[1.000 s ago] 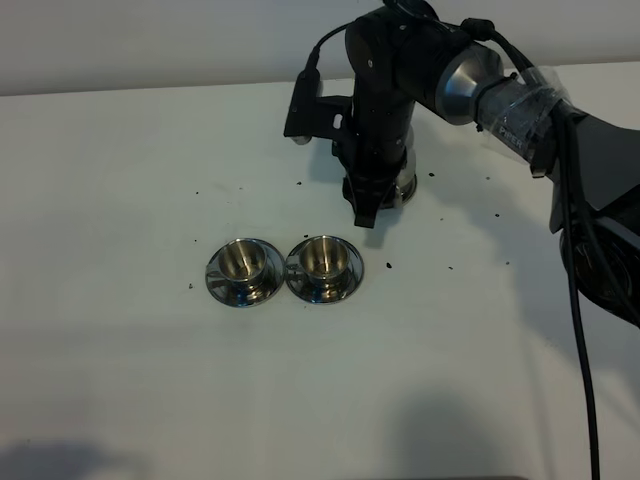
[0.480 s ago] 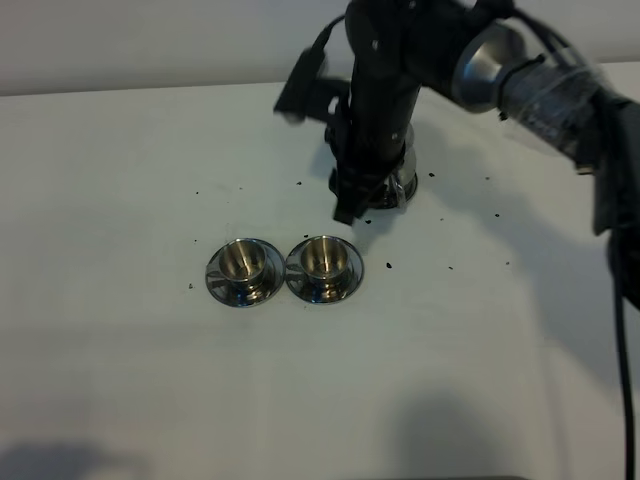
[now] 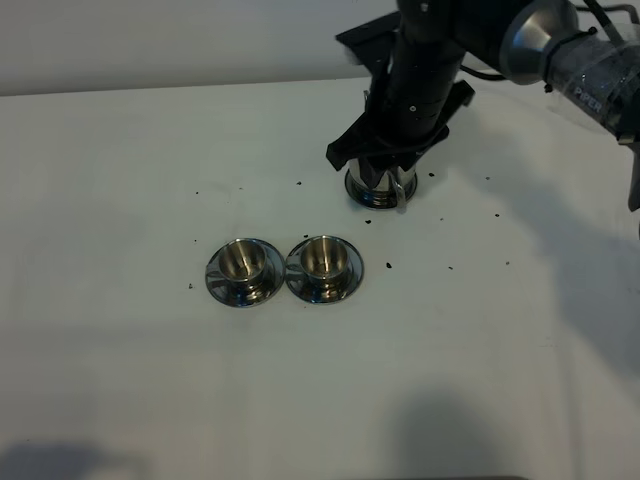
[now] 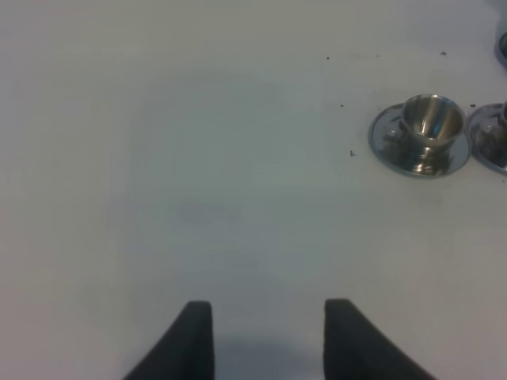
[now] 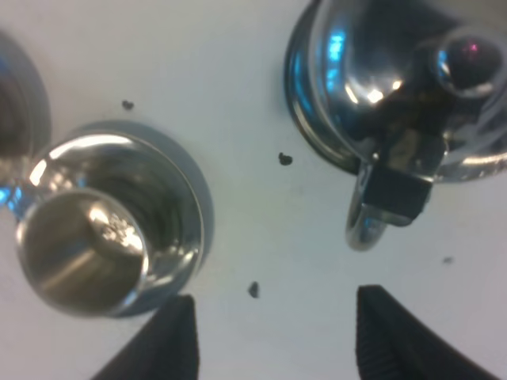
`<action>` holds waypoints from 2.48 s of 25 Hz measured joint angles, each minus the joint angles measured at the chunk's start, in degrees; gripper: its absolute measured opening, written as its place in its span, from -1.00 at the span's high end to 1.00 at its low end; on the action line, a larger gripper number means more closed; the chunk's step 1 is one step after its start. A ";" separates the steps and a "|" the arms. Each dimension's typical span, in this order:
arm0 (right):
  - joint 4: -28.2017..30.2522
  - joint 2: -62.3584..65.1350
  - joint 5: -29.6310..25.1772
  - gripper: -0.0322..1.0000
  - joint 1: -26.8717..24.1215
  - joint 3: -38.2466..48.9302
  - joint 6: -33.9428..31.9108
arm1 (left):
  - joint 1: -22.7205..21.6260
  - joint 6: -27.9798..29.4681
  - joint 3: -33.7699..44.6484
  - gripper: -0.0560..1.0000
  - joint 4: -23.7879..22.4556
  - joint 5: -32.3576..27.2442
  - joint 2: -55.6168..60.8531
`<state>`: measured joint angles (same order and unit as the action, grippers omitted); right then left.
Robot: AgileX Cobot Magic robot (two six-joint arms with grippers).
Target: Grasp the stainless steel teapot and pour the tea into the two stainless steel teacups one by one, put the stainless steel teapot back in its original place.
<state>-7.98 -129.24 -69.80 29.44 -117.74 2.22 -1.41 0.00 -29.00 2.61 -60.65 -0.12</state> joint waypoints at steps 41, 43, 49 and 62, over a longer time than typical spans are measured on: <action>5.34 4.56 -0.01 -0.02 0.02 0.81 16.55 | 0.00 0.00 0.00 0.20 0.00 0.00 0.00; 5.91 5.21 -0.18 -0.02 0.02 3.39 22.77 | 0.00 0.00 0.00 0.20 0.00 0.00 0.00; 6.87 5.20 -0.19 -0.02 -0.23 4.83 30.86 | 0.00 0.00 0.00 0.20 0.00 0.00 0.00; 2.36 0.71 4.95 -0.03 -4.81 4.83 35.47 | 0.00 0.00 0.00 0.20 0.00 0.00 0.00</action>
<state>-5.62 -128.53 -64.85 24.63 -112.91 37.69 -1.41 0.00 -29.00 2.61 -60.65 -0.12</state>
